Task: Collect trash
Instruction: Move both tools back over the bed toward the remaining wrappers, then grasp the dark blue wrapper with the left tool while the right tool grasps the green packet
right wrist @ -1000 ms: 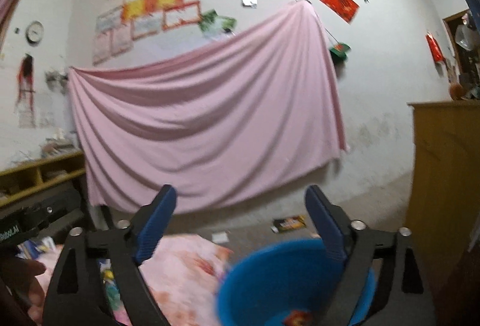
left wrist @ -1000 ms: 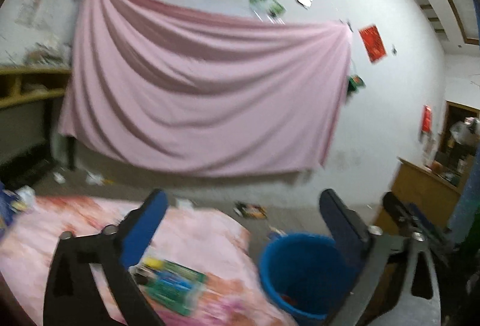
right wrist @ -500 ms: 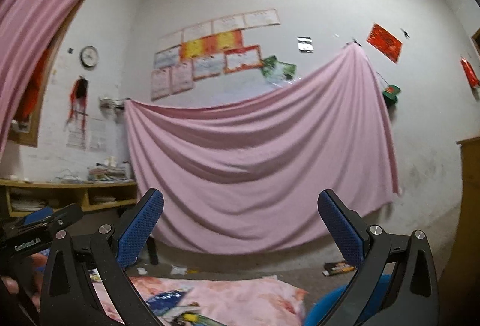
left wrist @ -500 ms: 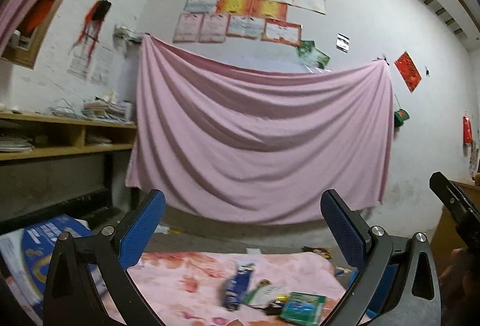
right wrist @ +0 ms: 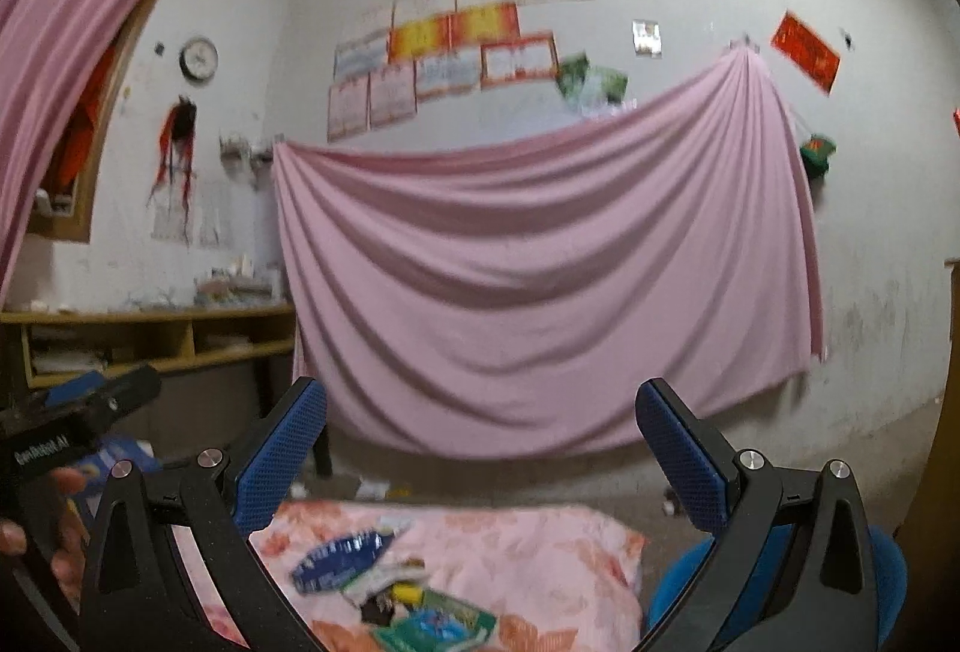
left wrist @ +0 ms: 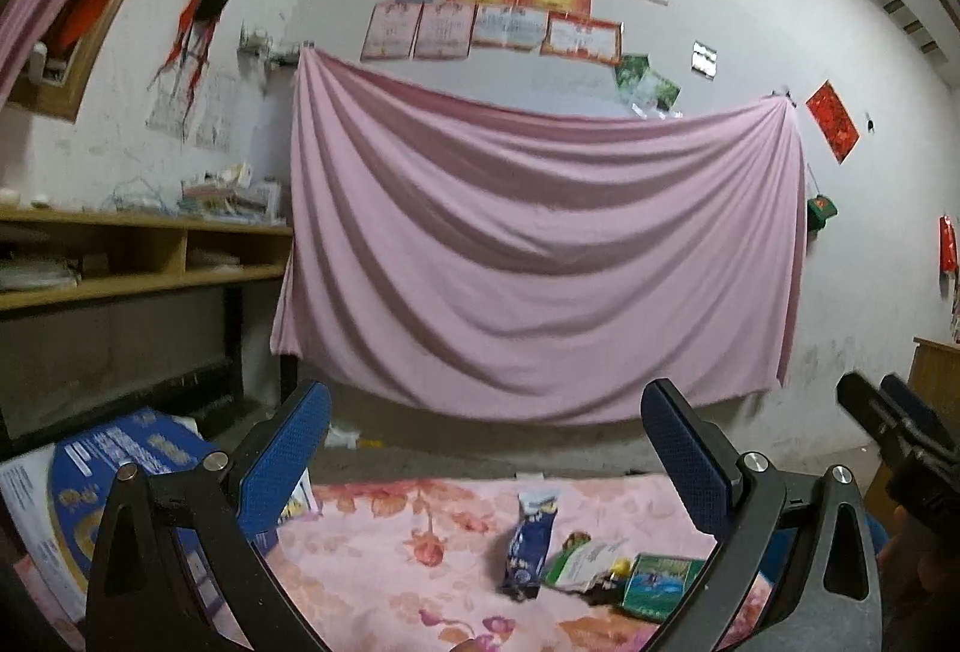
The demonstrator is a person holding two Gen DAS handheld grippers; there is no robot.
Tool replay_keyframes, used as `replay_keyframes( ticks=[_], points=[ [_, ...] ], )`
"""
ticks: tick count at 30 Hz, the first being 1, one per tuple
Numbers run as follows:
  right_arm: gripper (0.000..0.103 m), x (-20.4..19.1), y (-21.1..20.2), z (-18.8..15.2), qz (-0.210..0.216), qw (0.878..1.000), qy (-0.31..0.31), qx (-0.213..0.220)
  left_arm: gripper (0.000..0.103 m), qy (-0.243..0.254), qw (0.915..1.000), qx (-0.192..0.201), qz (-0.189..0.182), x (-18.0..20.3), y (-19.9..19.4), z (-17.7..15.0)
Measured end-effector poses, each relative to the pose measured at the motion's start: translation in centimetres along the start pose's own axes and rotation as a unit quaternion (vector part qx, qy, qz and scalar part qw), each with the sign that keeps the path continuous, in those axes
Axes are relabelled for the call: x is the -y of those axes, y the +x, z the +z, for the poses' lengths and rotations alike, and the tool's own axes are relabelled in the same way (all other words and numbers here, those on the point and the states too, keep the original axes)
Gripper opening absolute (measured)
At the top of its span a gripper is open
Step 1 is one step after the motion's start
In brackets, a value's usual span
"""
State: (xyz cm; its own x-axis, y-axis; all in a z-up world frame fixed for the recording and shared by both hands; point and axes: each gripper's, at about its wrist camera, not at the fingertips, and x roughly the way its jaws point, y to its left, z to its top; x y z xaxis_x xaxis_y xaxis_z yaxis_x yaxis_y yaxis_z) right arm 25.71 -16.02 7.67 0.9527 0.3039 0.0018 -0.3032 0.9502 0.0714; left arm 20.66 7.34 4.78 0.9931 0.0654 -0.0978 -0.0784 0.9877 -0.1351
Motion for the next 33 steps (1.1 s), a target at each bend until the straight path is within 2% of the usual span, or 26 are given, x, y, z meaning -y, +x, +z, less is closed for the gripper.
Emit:
replay_keyframes(
  ticks=[5, 10, 14, 18, 20, 25, 27, 29, 30, 31, 33],
  points=[
    [0.103, 1.0, 3.0, -2.6, 0.012, 0.996, 0.013, -0.093, 0.101, -0.007, 0.9984, -0.056, -0.004, -0.4, 2.7, -1.4],
    [0.103, 2.0, 5.3, -4.9, 0.018, 0.985, 0.034, -0.167, 0.101, -0.012, 0.9913, -0.13, -0.016, -0.9, 6.1, -3.4],
    [0.099, 2.6, 7.3, -5.8, 0.034, 0.972, 0.052, -0.225, 0.101, -0.017, 0.9796, -0.197, -0.035, -0.9, 9.1, -5.5],
    [0.086, 2.8, 9.1, -6.8, 0.054, 0.955, 0.058, -0.284, 0.1, -0.022, 0.9649, -0.255, -0.058, -0.5, 11.7, -7.4],
    [0.084, 2.7, 9.8, -7.3, 0.065, 0.947, 0.059, -0.309, 0.089, -0.018, 0.9553, -0.286, -0.072, 0.0, 13.0, -8.5],
    [0.079, 2.2, 11.7, -9.0, 0.091, 0.918, 0.058, -0.381, 0.071, -0.02, 0.93, -0.353, -0.101, 0.9, 16.2, -10.5],
    [0.077, 1.9, 12.4, -9.7, 0.093, 0.907, 0.048, -0.407, 0.069, -0.016, 0.9207, -0.378, -0.095, 1.3, 17.4, -11.2],
    [0.073, 1.8, 13.2, -10.6, 0.098, 0.897, 0.04, -0.428, 0.051, -0.019, 0.9114, -0.4, -0.097, 1.5, 18.4, -11.8],
    [0.066, 1.8, 13.5, -10.9, 0.101, 0.892, 0.04, -0.438, 0.048, -0.025, 0.9074, -0.408, -0.099, 1.5, 18.6, -12.1],
    [0.053, 1.8, 13.7, -11.2, 0.103, 0.888, 0.039, -0.446, 0.043, -0.027, 0.9049, -0.414, -0.095, 1.5, 18.9, -12.4],
    [0.031, 1.8, 13.8, -11.4, 0.106, 0.884, 0.033, -0.455, 0.034, -0.032, 0.9054, -0.412, -0.096, 1.3, 18.7, -12.4]
  ],
)
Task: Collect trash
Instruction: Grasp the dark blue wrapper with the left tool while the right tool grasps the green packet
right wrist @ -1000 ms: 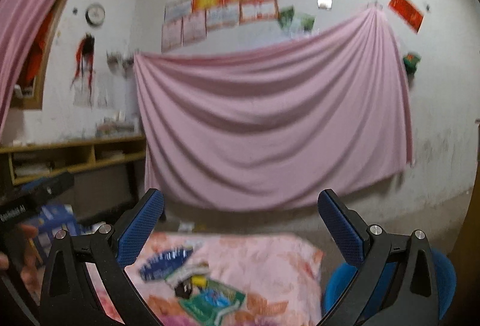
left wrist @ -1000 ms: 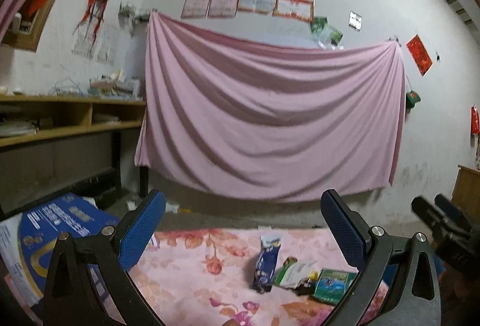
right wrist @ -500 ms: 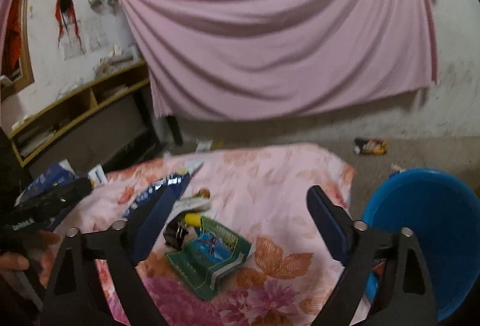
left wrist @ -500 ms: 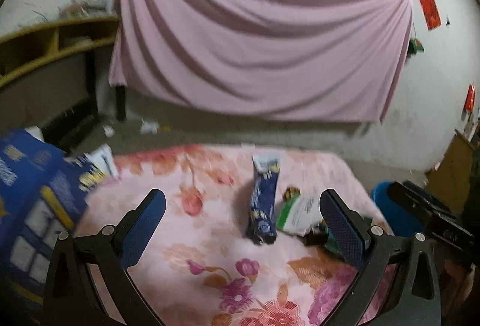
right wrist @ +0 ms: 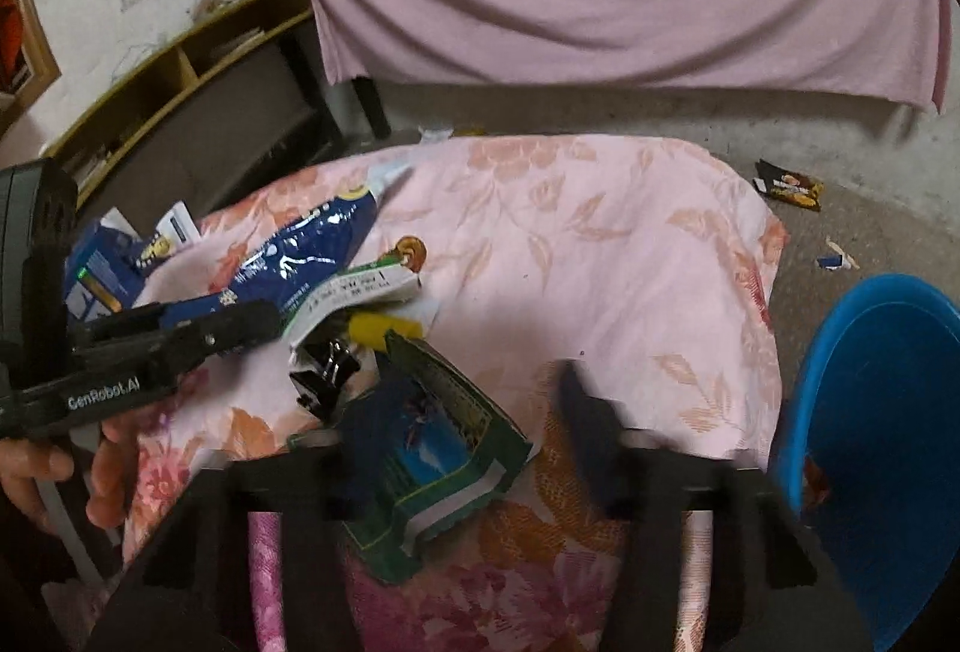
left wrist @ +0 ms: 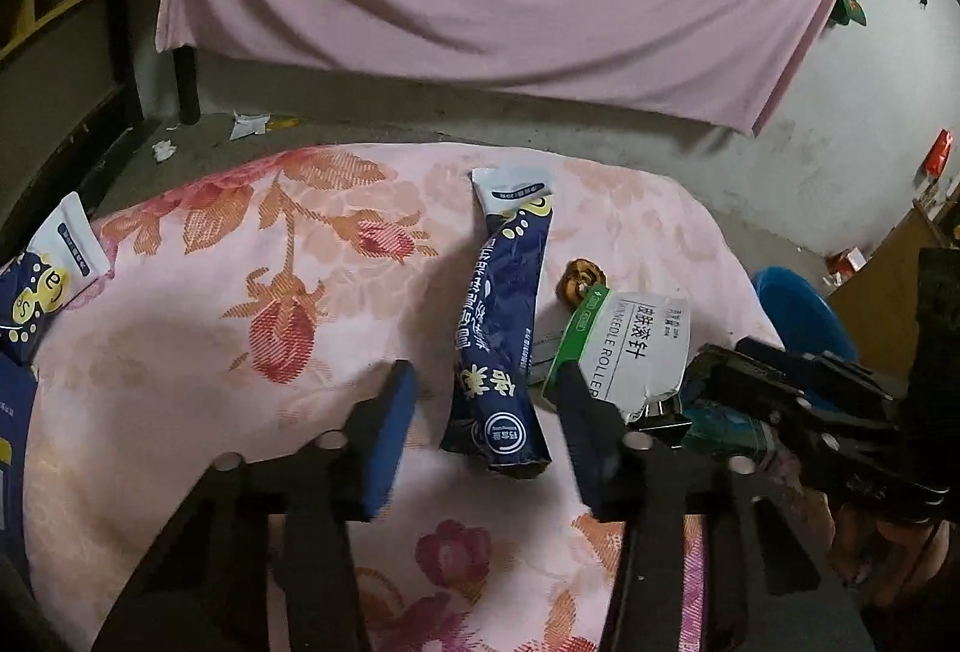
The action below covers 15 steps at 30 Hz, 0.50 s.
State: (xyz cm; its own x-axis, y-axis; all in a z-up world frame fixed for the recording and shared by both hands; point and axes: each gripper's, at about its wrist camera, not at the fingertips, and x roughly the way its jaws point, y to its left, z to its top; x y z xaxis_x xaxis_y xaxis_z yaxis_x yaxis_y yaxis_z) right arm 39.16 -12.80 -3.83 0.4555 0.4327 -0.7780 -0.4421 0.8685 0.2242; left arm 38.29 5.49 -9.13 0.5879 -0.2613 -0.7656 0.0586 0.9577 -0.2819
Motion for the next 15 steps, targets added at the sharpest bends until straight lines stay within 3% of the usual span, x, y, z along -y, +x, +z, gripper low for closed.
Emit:
replay_keyframes(
  ticks=[1, 4, 10, 15],
  points=[
    [0.028, 0.0, 0.0, -0.1, -0.003, 1.0, -0.003, -0.003, 0.021, -0.002, 1.0, 0.001, -0.004, -0.1, 0.0, 0.0],
    [0.011, -0.1, -0.4, -0.6, -0.006, 1.0, -0.022, -0.009, 0.018, -0.007, 1.0, 0.001, -0.004, -0.3, -0.6, -0.3],
    [0.003, -0.1, -2.7, -2.3, -0.003, 0.999, -0.036, 0.012, 0.016, -0.028, 0.9993, 0.026, -0.004, 0.0, -3.3, -1.4],
    [0.003, -0.5, -5.5, -3.7, -0.008, 0.997, -0.039, 0.061, 0.015, -0.038, 0.9972, 0.064, -0.001, 1.0, -6.2, -2.6]
  ],
)
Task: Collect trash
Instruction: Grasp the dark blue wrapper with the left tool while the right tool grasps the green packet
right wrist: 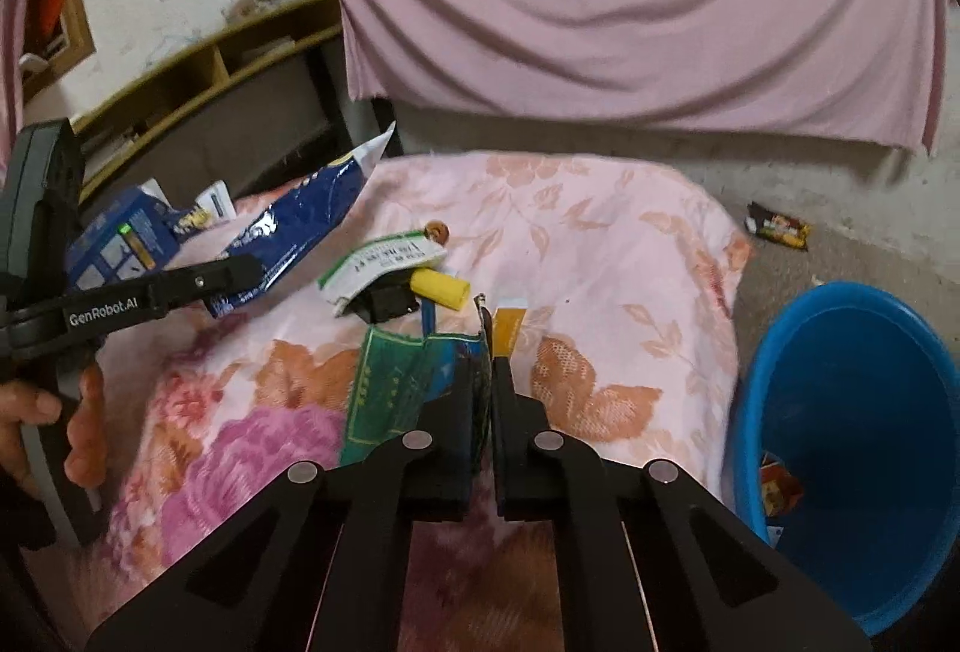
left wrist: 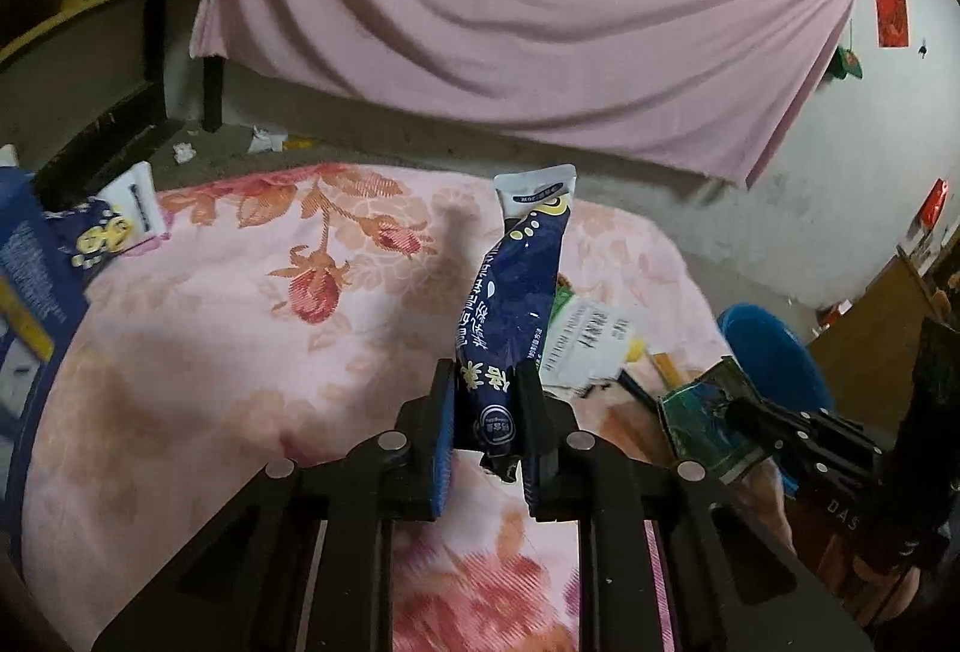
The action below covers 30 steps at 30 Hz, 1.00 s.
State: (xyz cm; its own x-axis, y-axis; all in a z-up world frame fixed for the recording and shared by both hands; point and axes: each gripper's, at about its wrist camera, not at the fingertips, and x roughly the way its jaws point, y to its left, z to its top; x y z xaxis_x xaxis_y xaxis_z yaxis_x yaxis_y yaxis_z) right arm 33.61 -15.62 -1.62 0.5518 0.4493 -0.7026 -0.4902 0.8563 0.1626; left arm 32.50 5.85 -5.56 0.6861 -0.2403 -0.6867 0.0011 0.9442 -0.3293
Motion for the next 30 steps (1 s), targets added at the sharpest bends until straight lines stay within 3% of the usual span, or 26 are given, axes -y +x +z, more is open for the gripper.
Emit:
replay_keyframes(
  ticks=[7, 10, 12, 20, 21, 25, 30],
  points=[
    [0.002, -0.9, -5.9, -1.5, -0.059, 0.989, -0.032, 0.13, 0.015, 0.048, 0.9942, 0.086, -0.043, 5.0, -4.2, -1.4],
    [0.002, -0.8, -7.5, -1.7, -0.072, 0.984, -0.033, 0.16, 0.015, 0.064, 0.9905, 0.108, -0.056, 7.7, -4.8, -1.3],
    [0.002, -0.2, -7.6, -1.6, -0.07, 0.985, -0.022, 0.154, 0.015, 0.06, 0.9901, 0.109, -0.064, 8.7, -4.9, -0.9],
    [0.006, 2.5, -4.9, -1.2, -0.022, 0.996, 0.034, 0.073, 0.015, 0.03, 0.9968, 0.07, -0.021, 7.9, -4.2, -0.9],
    [0.01, 2.6, -4.3, -1.2, -0.018, 0.997, 0.037, 0.061, 0.015, 0.027, 0.9973, 0.067, -0.017, 7.8, -4.2, -1.3],
    [0.044, 2.2, -2.5, -1.2, -0.002, 0.999, 0.041, 0.031, 0.015, 0.014, 0.9988, 0.047, -0.001, 6.5, -3.9, -2.3],
    [0.047, 0.9, 0.1, -1.1, 0.013, 0.999, 0.022, -0.021, 0.015, -0.007, 0.9994, 0.03, 0.014, 4.6, -3.6, -3.0]
  ],
)
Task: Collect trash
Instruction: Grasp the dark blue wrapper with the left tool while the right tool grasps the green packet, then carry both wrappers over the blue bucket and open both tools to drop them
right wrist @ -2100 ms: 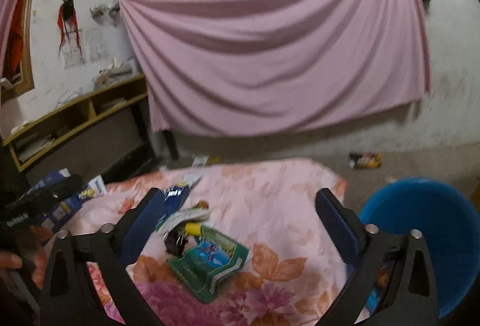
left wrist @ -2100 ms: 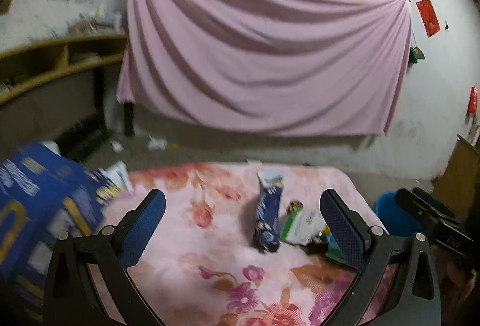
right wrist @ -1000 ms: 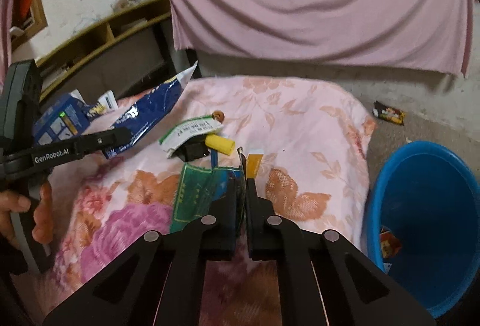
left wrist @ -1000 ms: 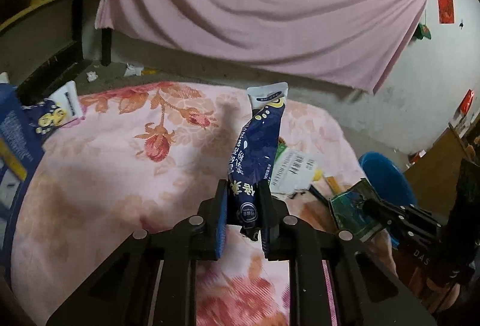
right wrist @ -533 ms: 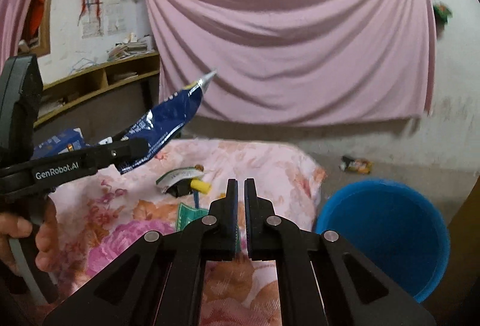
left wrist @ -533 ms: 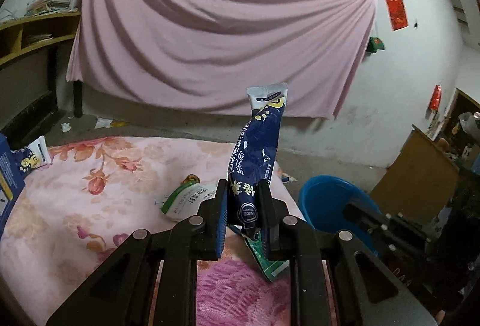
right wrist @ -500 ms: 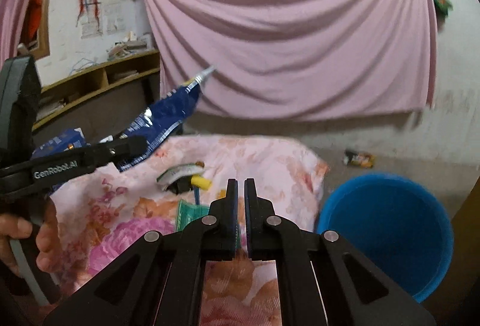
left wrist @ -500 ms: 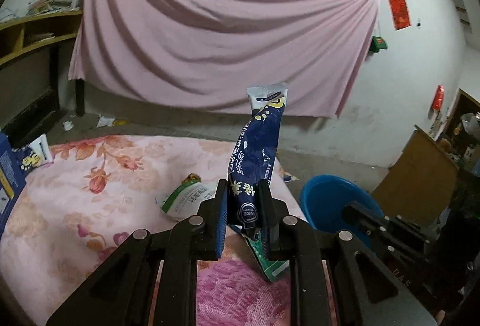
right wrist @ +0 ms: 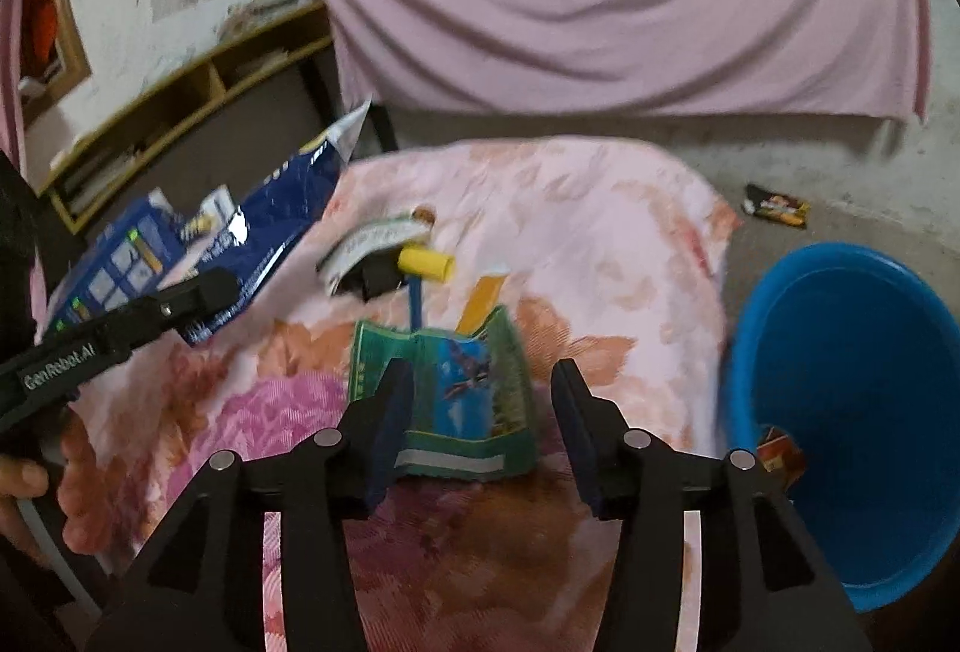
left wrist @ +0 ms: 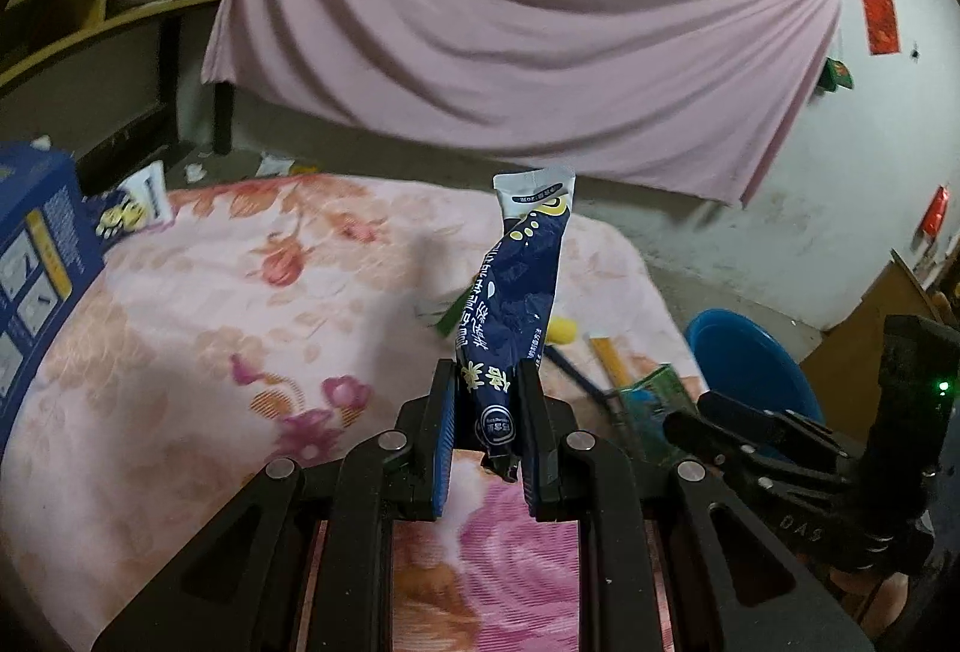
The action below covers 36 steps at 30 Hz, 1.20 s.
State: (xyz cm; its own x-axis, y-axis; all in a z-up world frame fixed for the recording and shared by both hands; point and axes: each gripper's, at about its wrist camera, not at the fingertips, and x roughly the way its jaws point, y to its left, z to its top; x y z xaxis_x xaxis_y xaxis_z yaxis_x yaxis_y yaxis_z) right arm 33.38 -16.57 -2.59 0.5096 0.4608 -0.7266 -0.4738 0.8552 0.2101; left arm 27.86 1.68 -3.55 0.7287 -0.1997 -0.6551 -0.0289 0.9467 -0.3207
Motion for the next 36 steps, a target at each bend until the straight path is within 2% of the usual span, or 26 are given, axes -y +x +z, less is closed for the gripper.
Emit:
replay_keyframes(
  ticks=[2, 4, 7, 8, 11, 12, 14, 22, 24, 26, 30, 32, 36],
  points=[
    [0.052, -0.3, 0.7, 0.0, 0.008, 1.0, -0.015, -0.016, 0.015, -0.008, 1.0, -0.004, 0.002, -0.7, 0.1, -0.1],
    [0.066, -0.7, 1.2, 0.0, 0.016, 0.999, -0.028, -0.029, 0.015, -0.015, 0.9999, -0.008, 0.004, -1.2, 0.2, -0.2],
    [0.065, -1.4, 1.8, 0.0, 0.009, 0.998, -0.047, -0.042, 0.015, -0.022, 0.9997, -0.013, 0.002, -1.7, 0.2, -0.4],
    [0.064, -1.5, 1.9, 0.0, 0.004, 0.998, -0.051, -0.045, 0.015, -0.023, 0.9996, -0.013, 0.002, -1.6, 0.3, -0.3],
    [0.043, -1.8, 1.8, -0.2, -0.008, 0.997, -0.062, -0.039, 0.015, -0.023, 0.9996, -0.014, 0.001, -1.8, 0.3, -0.3],
    [0.032, -1.9, 1.6, -0.3, -0.007, 0.997, -0.062, -0.035, 0.015, -0.023, 0.9996, -0.013, 0.001, -1.7, 0.2, -0.3],
    [0.025, -1.9, 1.2, -0.4, -0.002, 0.998, -0.064, -0.026, 0.015, -0.022, 0.9997, -0.013, 0.002, -1.6, 0.2, -0.2],
    [0.024, -2.1, -0.7, -1.3, -0.003, 0.996, -0.082, 0.022, 0.015, -0.014, 0.9999, -0.006, 0.001, -1.0, -0.1, -0.2],
    [0.024, -1.8, -1.9, -1.5, -0.001, 0.996, -0.075, 0.052, 0.015, -0.013, 0.9999, 0.004, -0.009, -0.8, -0.4, -0.2],
    [0.024, -1.5, -3.7, -1.7, 0.002, 0.993, -0.068, 0.1, 0.015, -0.006, 0.9996, 0.02, -0.019, -0.2, -0.9, 0.0],
    [0.024, -0.7, -8.1, -1.8, -0.002, 0.974, -0.05, 0.219, 0.015, 0.017, 0.9955, 0.077, -0.051, 2.2, -2.4, 0.7],
    [0.024, -0.4, -10.2, -1.8, -0.021, 0.961, -0.046, 0.271, 0.015, 0.036, 0.9892, 0.12, -0.076, 4.0, -3.4, 1.2],
    [0.024, 0.0, -13.8, -1.6, -0.066, 0.931, -0.049, 0.357, 0.015, 0.078, 0.9693, 0.198, -0.124, 7.8, -5.4, 1.9]
  ],
)
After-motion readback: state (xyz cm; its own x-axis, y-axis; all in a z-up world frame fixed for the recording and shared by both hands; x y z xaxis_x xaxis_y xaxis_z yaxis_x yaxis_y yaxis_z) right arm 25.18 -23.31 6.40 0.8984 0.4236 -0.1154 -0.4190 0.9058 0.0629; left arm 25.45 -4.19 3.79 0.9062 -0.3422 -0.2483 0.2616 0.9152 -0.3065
